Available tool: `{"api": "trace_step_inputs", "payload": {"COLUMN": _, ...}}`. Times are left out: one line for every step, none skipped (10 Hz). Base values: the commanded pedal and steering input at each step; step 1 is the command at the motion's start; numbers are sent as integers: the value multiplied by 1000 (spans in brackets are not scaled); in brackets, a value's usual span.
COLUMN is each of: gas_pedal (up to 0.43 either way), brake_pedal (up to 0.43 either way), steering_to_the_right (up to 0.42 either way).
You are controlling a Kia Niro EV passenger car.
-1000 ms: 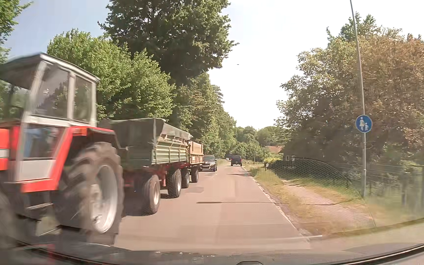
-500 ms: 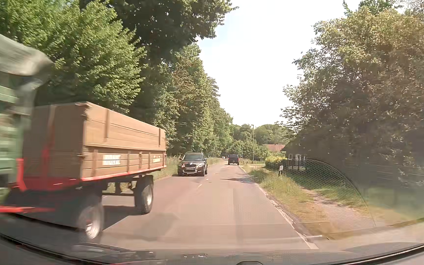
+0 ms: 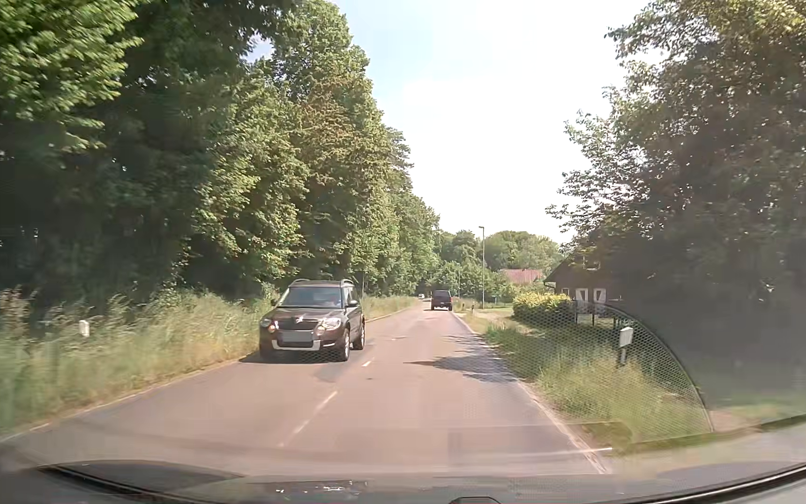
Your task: Follow the waypoints while adhering to traffic rules and regulations
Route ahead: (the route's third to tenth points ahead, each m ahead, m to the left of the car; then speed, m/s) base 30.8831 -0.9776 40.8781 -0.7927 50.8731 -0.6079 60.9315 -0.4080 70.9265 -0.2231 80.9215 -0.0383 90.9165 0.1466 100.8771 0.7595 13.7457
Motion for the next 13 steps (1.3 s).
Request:
{"api": "trace_step_inputs", "payload": {"gas_pedal": 157, "brake_pedal": 0, "steering_to_the_right": 2}}
{"api": "trace_step_inputs", "payload": {"gas_pedal": 157, "brake_pedal": 0, "steering_to_the_right": 2}}
{"api": "trace_step_inputs", "payload": {"gas_pedal": 157, "brake_pedal": 0, "steering_to_the_right": 2}}
{"api": "trace_step_inputs", "payload": {"gas_pedal": 150, "brake_pedal": 0, "steering_to_the_right": 2}}
{"api": "trace_step_inputs", "payload": {"gas_pedal": 138, "brake_pedal": 0, "steering_to_the_right": 2}}
{"api": "trace_step_inputs", "payload": {"gas_pedal": 138, "brake_pedal": 0, "steering_to_the_right": 2}}
{"api": "trace_step_inputs", "payload": {"gas_pedal": 130, "brake_pedal": 0, "steering_to_the_right": 2}}
{"api": "trace_step_inputs", "payload": {"gas_pedal": 110, "brake_pedal": 0, "steering_to_the_right": 2}}
{"api": "trace_step_inputs", "payload": {"gas_pedal": 110, "brake_pedal": 0, "steering_to_the_right": 2}}
{"api": "trace_step_inputs", "payload": {"gas_pedal": 110, "brake_pedal": 0, "steering_to_the_right": 2}}
{"api": "trace_step_inputs", "payload": {"gas_pedal": 110, "brake_pedal": 0, "steering_to_the_right": 2}}
{"api": "trace_step_inputs", "payload": {"gas_pedal": 110, "brake_pedal": 0, "steering_to_the_right": 1}}
{"api": "trace_step_inputs", "payload": {"gas_pedal": 110, "brake_pedal": 0, "steering_to_the_right": 1}}
